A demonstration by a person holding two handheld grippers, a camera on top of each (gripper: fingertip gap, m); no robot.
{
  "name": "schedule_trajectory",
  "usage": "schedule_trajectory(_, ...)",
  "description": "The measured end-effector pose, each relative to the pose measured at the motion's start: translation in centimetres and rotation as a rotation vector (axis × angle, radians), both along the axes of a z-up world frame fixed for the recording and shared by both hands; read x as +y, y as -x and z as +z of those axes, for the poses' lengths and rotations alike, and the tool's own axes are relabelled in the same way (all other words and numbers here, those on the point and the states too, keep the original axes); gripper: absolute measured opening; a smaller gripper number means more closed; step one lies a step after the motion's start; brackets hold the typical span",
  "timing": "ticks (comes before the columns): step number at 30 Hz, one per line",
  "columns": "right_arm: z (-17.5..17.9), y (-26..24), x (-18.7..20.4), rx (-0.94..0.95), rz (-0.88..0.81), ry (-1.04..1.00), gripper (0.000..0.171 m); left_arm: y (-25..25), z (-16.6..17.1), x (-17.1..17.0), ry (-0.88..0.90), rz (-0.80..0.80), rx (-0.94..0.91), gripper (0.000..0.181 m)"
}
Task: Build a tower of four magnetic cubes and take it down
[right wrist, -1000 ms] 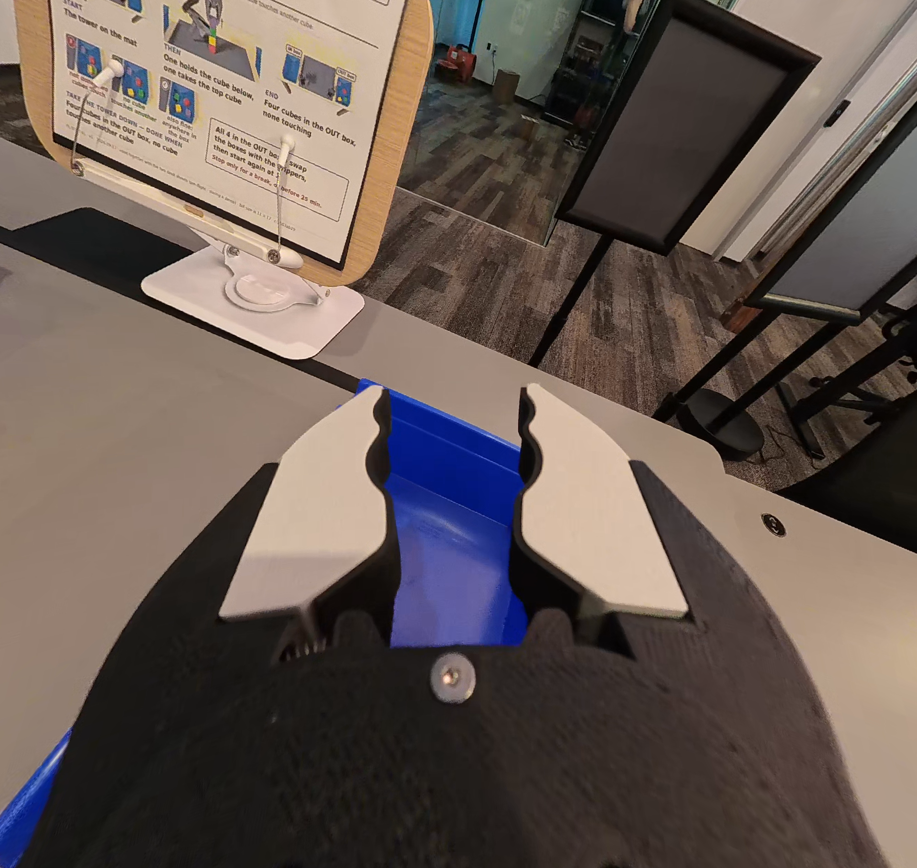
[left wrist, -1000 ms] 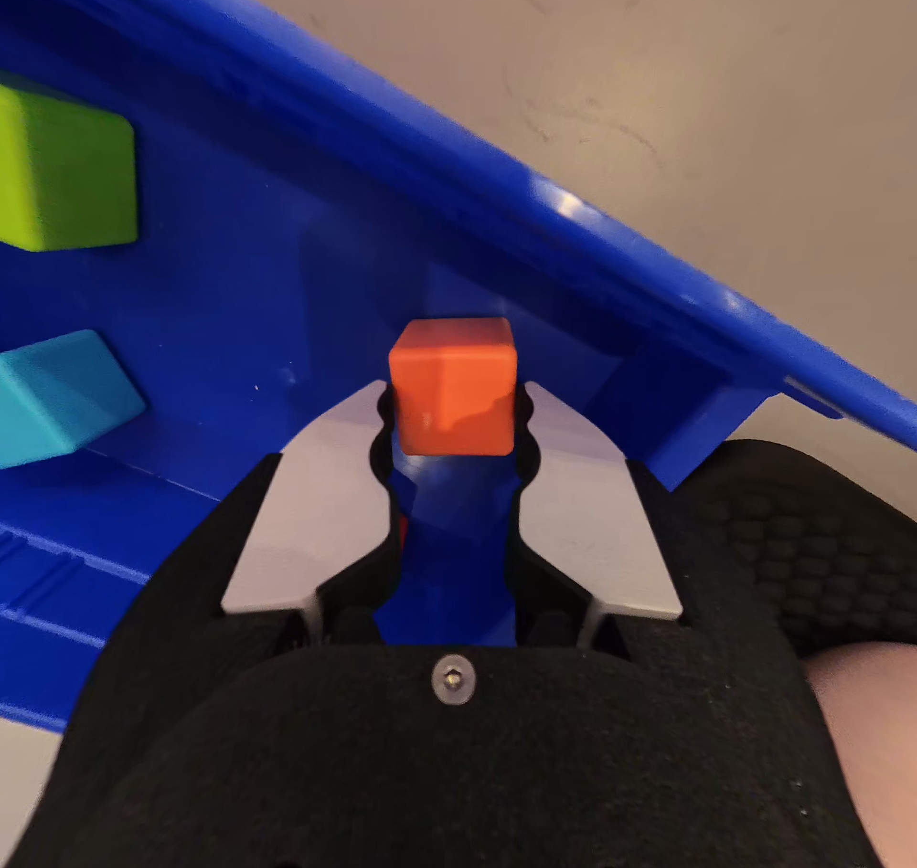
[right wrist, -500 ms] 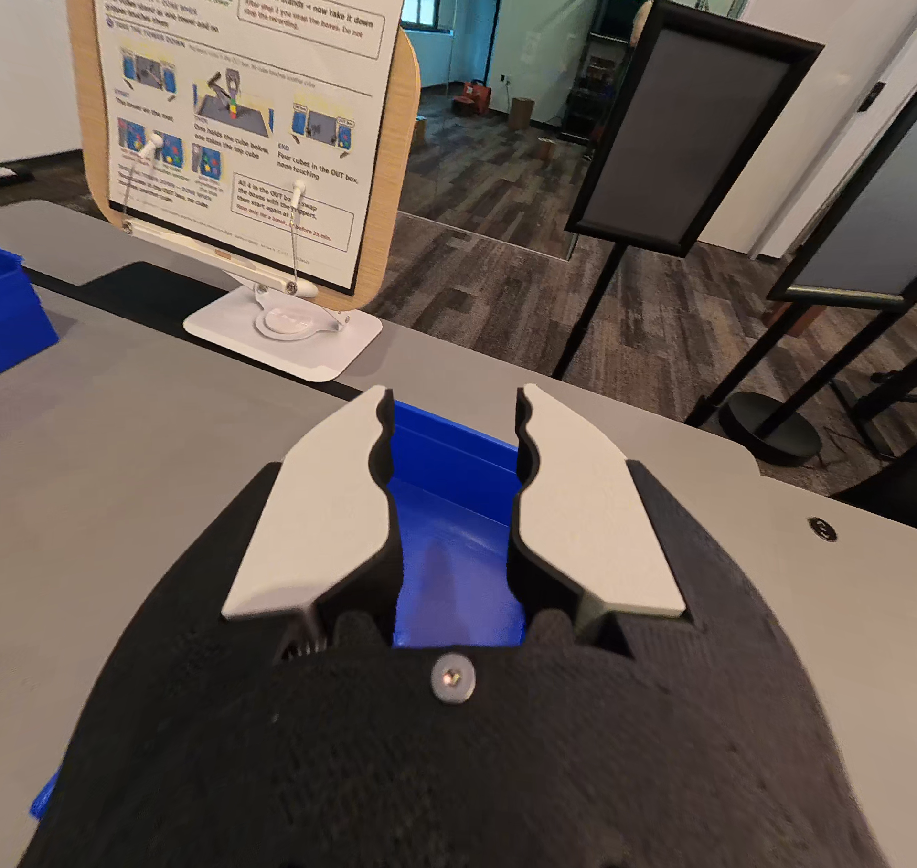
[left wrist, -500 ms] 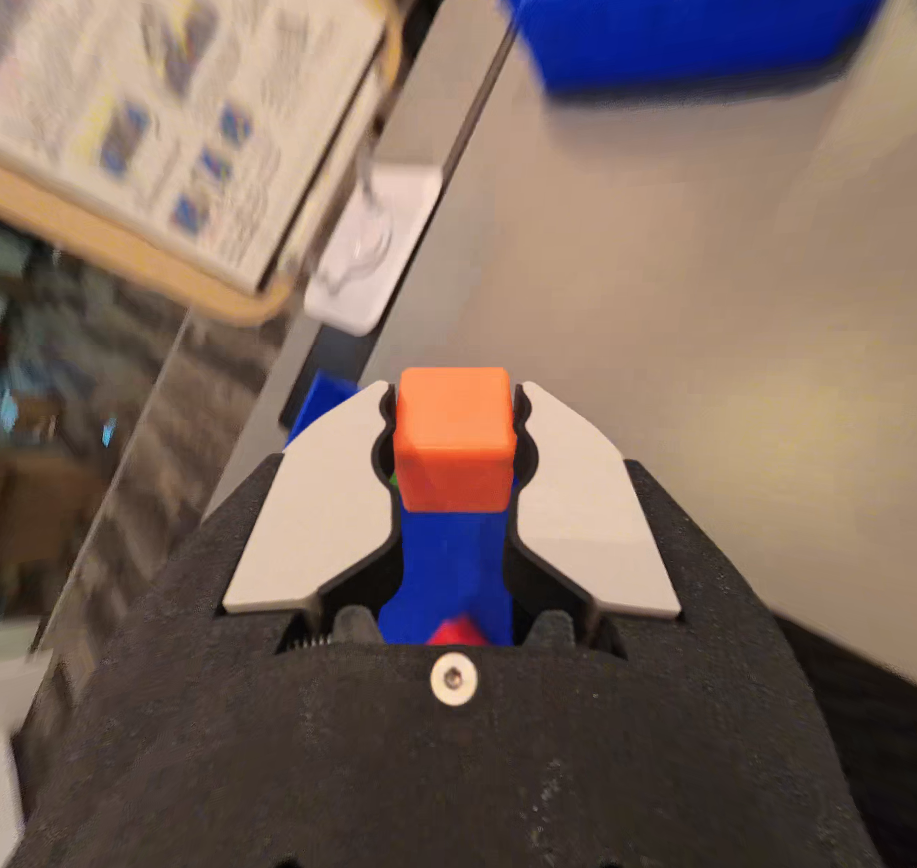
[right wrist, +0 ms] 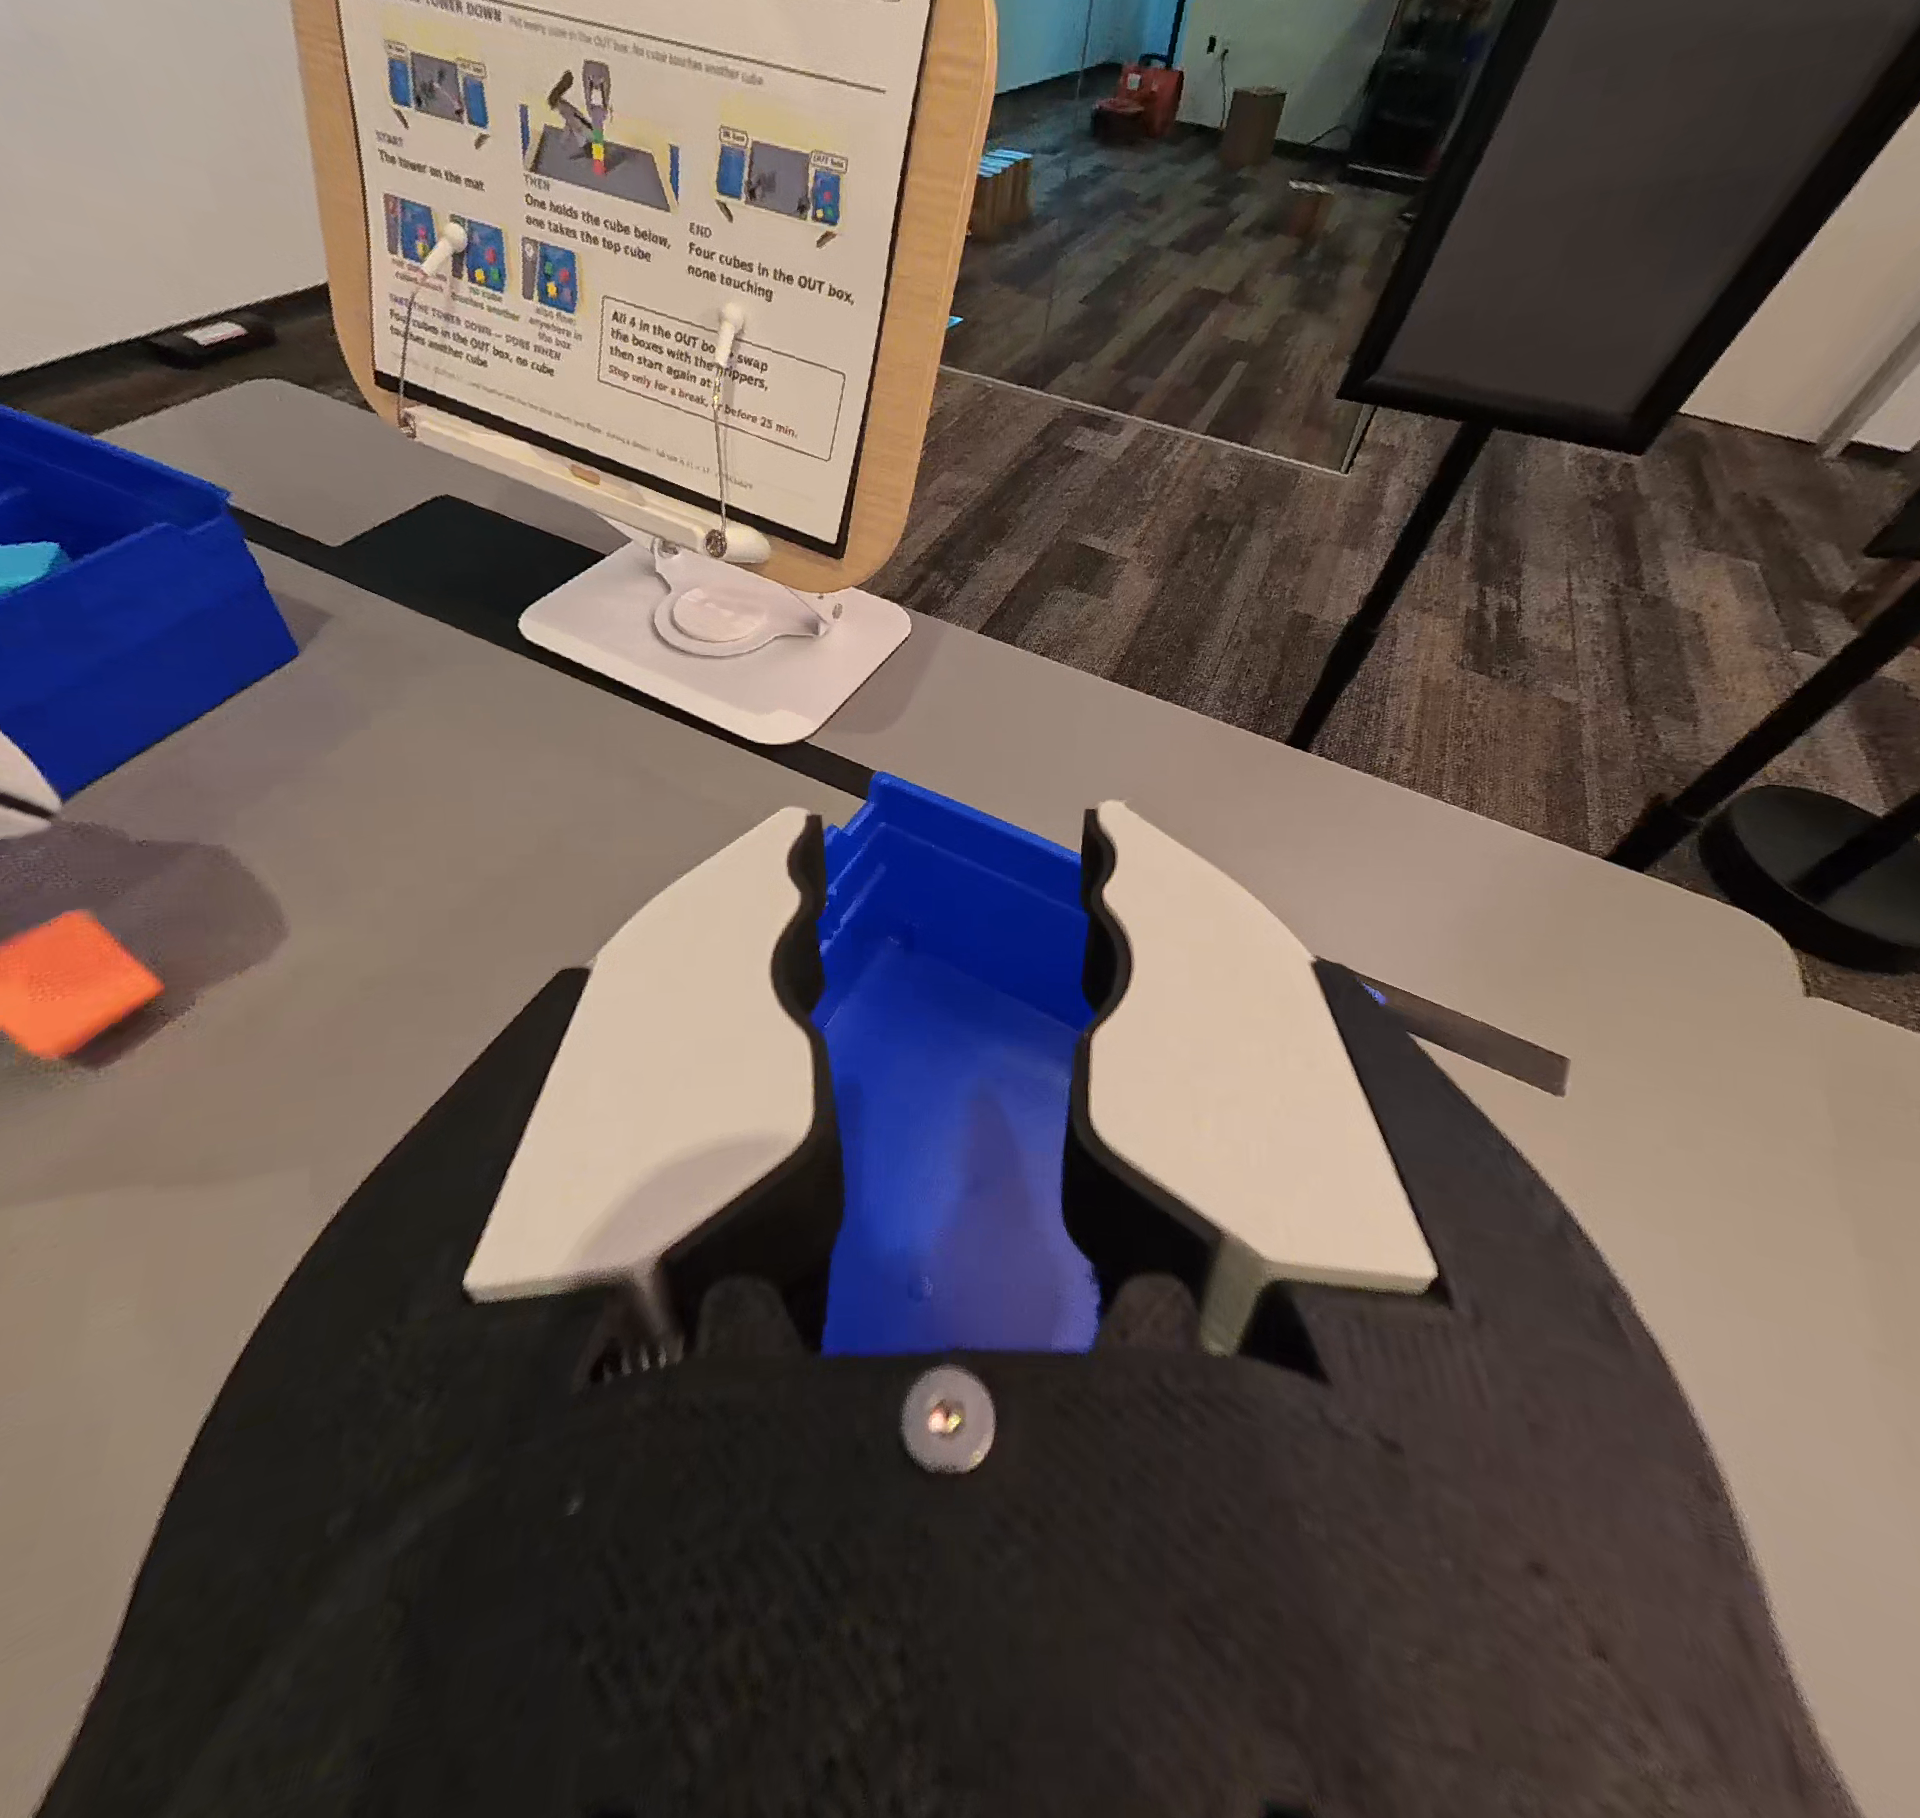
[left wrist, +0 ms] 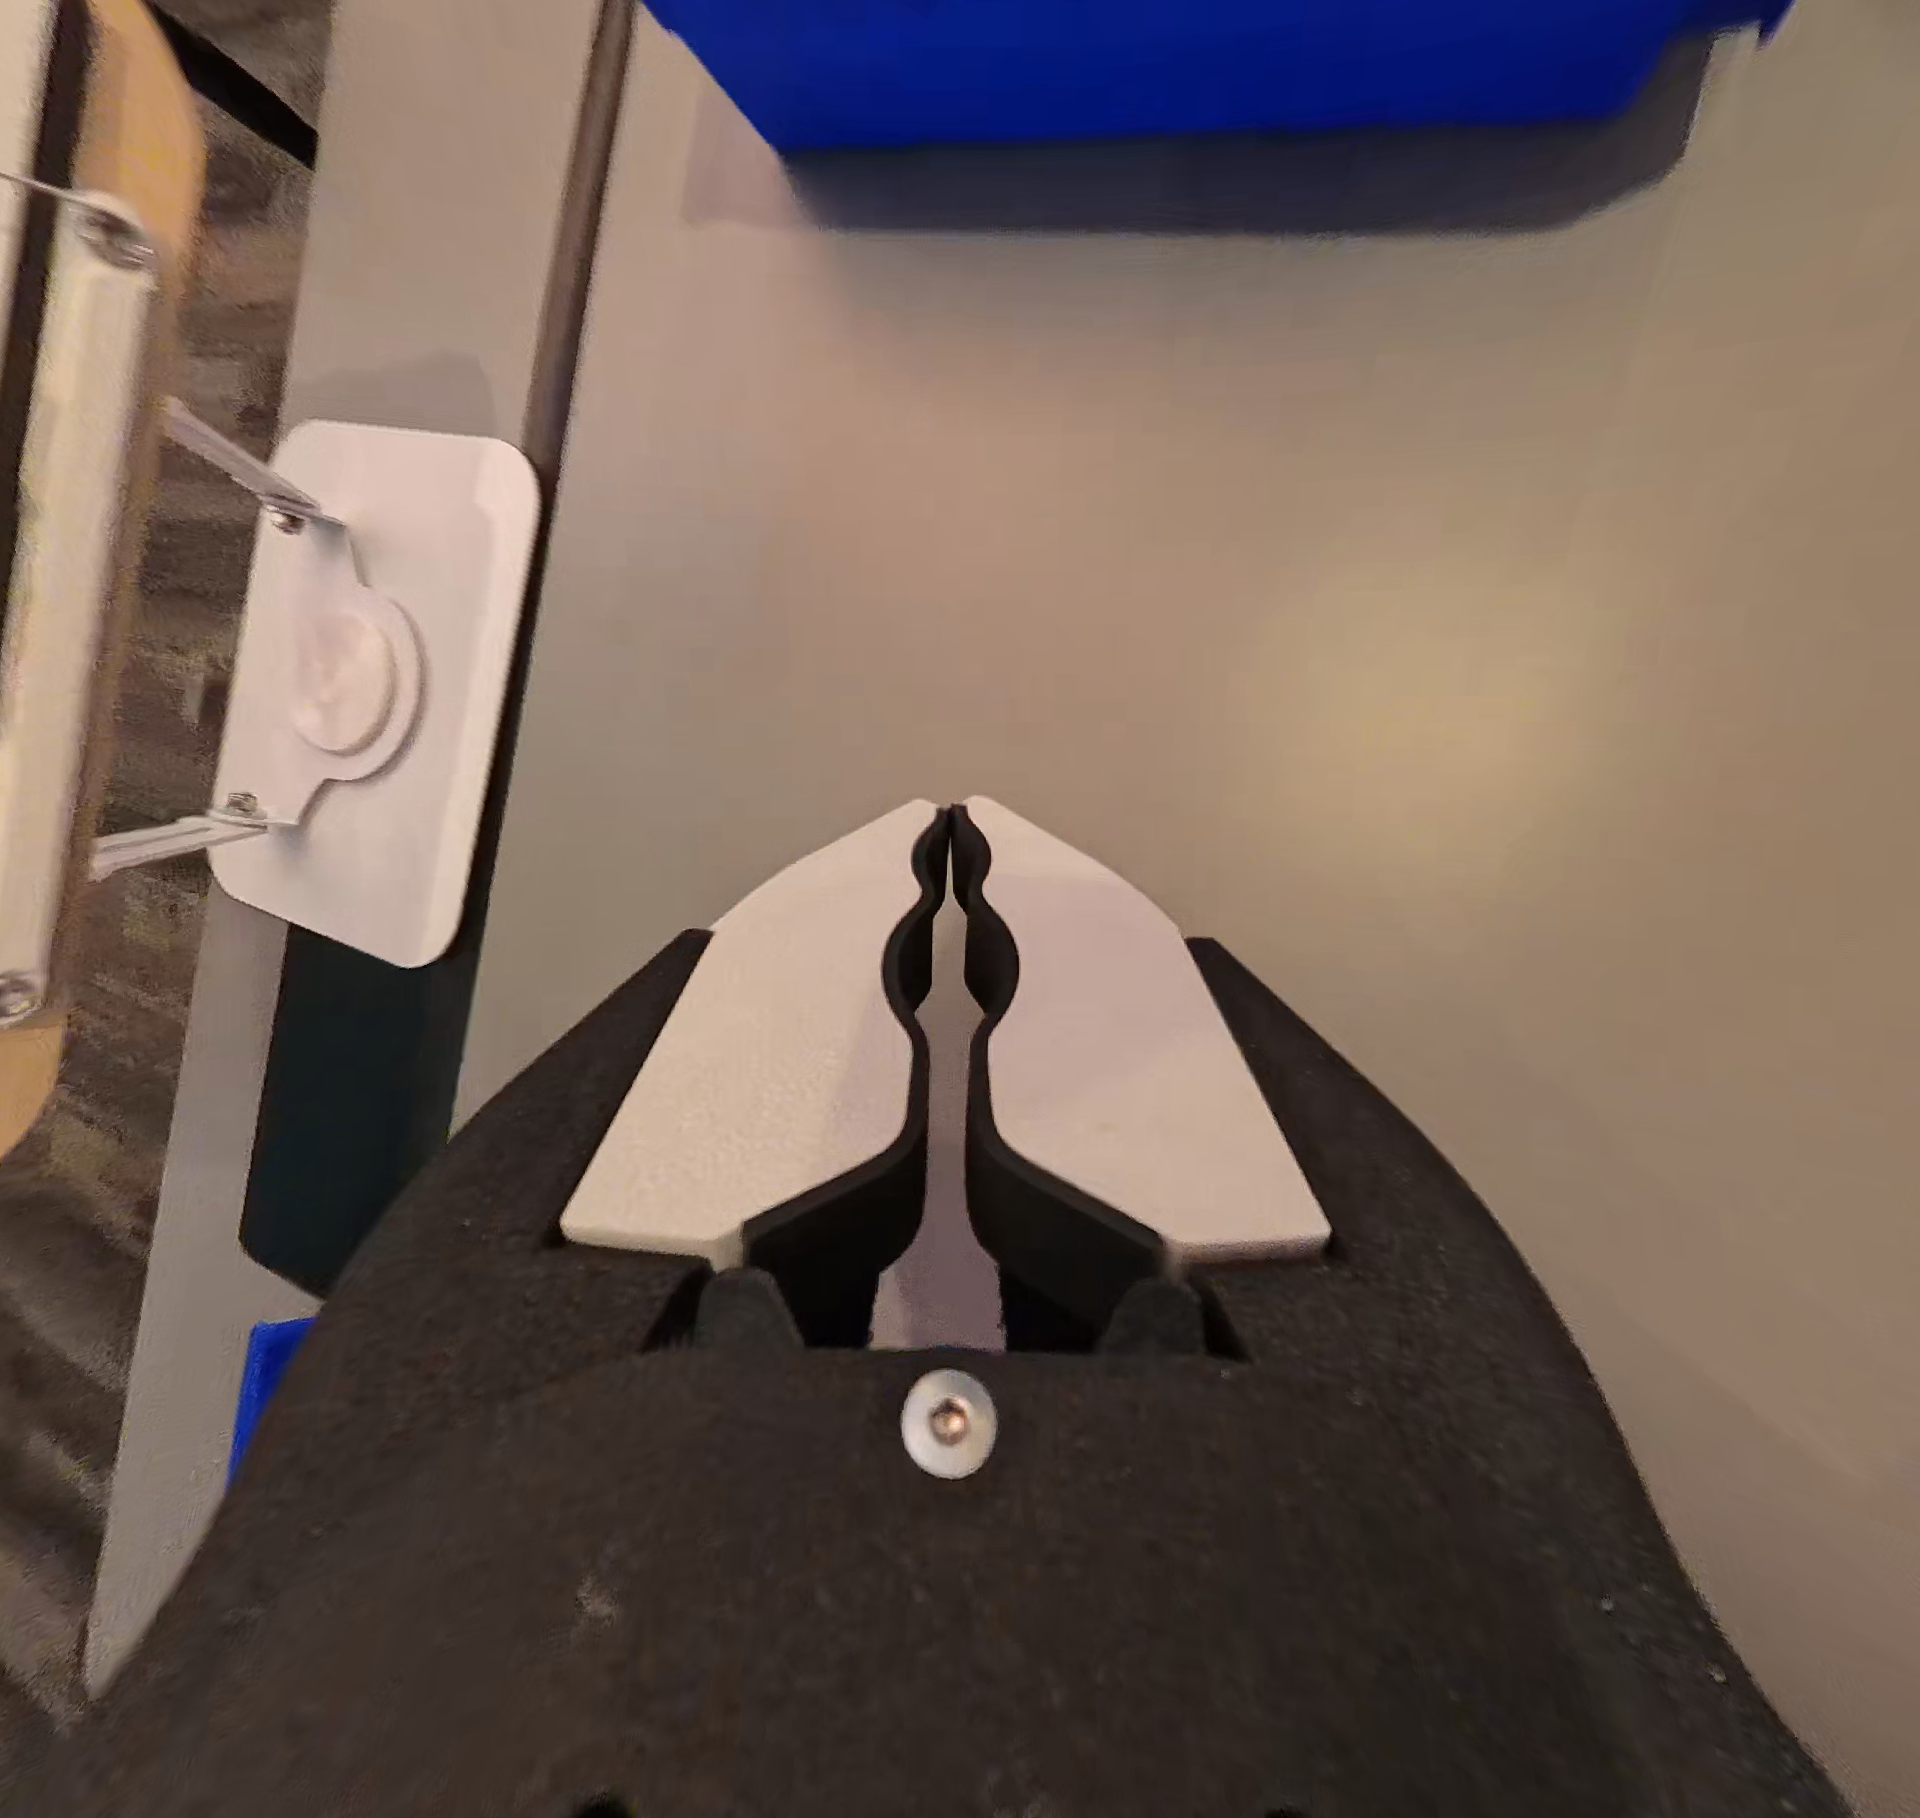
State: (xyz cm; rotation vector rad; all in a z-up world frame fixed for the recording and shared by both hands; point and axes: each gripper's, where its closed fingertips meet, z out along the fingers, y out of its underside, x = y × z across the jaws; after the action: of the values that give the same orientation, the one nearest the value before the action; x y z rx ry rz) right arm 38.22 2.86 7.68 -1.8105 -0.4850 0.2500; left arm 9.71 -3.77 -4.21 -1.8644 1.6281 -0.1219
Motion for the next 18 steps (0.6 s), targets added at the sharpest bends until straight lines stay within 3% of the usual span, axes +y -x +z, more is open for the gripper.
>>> schedule_trajectory(3,-0.8,0.5,0.2,-0.005,0.029,0.036,0.049,0.5,1.1,-0.3,0.052,0.015,-0.062,0.002)
schedule_trajectory(5,-1.4,0.6,0.3,-0.018,0.042,0.057,0.049,1.3,0.7,-1.3,0.093,-0.021,-0.023,0.023)
schedule_trajectory(6,-1.6,0.5,0.4,-0.021,0.042,0.065,0.049,1.7,0.4,-1.6,0.081,-0.050,-0.002,0.026)
schedule_trajectory(8,-1.8,0.4,0.5,-0.012,0.040,0.073,0.049,2.1,-0.8,-2.8,0.089,-0.103,0.043,0.053)
schedule_trajectory(10,-1.8,0.3,0.5,0.001,0.044,0.077,0.049,2.8,-2.9,-4.2,0.197,-0.059,0.119,0.066)
schedule_trajectory(13,-1.9,0.0,0.6,0.000,0.040,0.089,0.050,2.1,-5.4,-5.8,0.285,0.059,0.138,0.070)
schedule_trajectory(18,-2.0,-0.2,0.5,0.011,0.046,0.099,0.050,2.7,-8.9,-4.9,0.075,0.153,0.327,0.070)
